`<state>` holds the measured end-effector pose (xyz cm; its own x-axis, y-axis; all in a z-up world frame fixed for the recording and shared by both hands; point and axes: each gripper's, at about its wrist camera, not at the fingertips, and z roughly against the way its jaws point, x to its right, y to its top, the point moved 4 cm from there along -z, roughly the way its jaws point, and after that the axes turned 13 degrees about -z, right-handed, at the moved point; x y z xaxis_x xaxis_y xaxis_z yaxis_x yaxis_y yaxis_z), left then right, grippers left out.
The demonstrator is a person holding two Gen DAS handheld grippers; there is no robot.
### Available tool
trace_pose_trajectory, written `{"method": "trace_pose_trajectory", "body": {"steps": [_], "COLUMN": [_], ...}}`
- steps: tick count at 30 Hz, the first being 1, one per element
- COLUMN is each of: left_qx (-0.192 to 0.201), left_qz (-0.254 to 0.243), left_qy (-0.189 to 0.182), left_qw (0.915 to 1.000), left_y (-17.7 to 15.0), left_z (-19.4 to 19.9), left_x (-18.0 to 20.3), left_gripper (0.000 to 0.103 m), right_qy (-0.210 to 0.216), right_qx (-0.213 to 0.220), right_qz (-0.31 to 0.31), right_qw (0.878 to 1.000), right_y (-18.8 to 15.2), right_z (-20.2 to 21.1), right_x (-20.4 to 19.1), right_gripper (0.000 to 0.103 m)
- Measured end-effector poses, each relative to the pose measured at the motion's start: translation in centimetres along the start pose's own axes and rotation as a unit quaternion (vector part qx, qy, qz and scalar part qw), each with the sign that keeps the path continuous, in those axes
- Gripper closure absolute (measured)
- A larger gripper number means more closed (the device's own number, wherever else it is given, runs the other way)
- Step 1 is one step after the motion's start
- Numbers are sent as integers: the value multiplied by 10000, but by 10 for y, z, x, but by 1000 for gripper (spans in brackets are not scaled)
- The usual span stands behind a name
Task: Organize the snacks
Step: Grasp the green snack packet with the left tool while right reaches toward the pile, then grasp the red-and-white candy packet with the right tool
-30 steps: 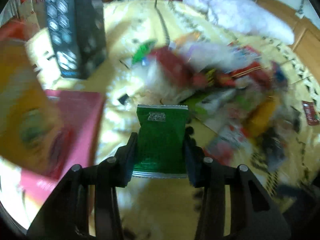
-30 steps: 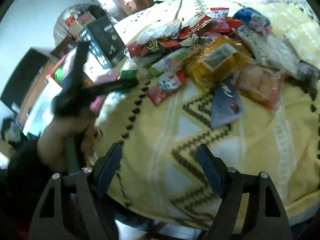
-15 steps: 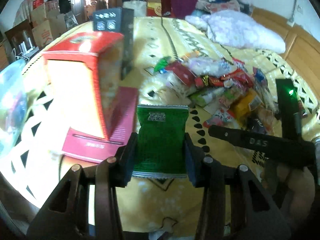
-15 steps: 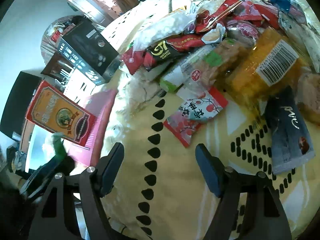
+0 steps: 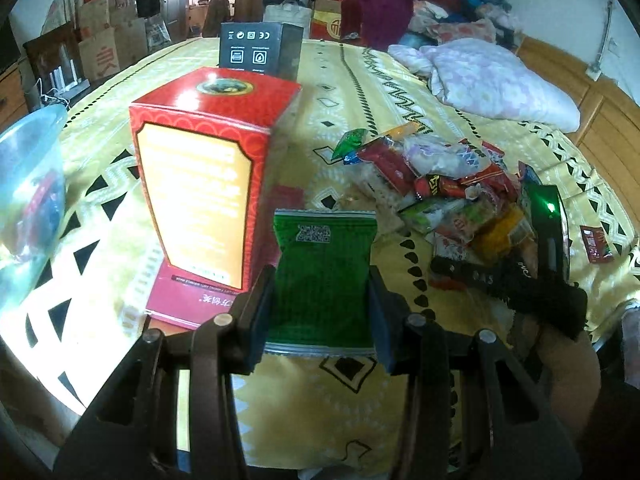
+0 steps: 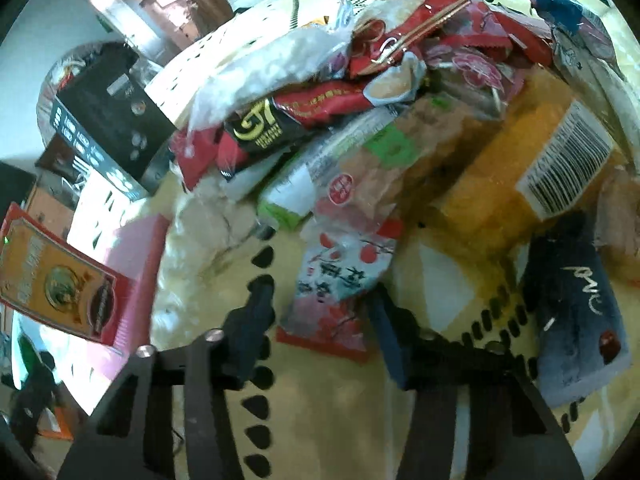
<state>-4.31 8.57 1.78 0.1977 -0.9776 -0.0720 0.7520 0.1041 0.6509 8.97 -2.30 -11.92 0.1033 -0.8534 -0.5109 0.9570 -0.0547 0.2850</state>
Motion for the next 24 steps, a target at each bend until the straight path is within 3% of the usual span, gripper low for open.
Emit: {"method": "trace_pose_trajectory", "body": {"steps": [7, 13, 15, 19, 20, 21, 24], "left_qx": [-10, -129, -293, -554, -591, -601, -584], "left_qz": [-83, -217, -195, -200, -214, -235, -415], "left_qy": [-101, -138, -170, -238, -247, -246, -273], "left_qw": [9999, 9996, 9992, 9980, 9977, 9976, 9971], "left_y": [5, 3, -2, -9, -9, -9, -4], "left_z": [0, 0, -8, -22, -25, -25, -23], "left_x": [14, 25, 29, 38, 41, 43, 52], "left_gripper": [59, 59, 59, 59, 59, 59, 59], "right_qy": [240, 69, 51, -268, -311, -336, -82], "right_qx": [-84, -472, -412, -425, -401, -372, -141], "right_qz": [654, 1086, 1058, 1448, 1510, 1493, 1369], "right_qw": [9975, 9929, 9935, 9882, 9872, 9875, 9905], "right_y": [-17, -42, -45, -46, -46, -46, -42], "right_z": [36, 35, 36, 30, 28, 28, 51], "right_x": [2, 9, 15, 7, 7, 6, 7], "right_gripper": [68, 68, 69, 60, 61, 67, 70]}}
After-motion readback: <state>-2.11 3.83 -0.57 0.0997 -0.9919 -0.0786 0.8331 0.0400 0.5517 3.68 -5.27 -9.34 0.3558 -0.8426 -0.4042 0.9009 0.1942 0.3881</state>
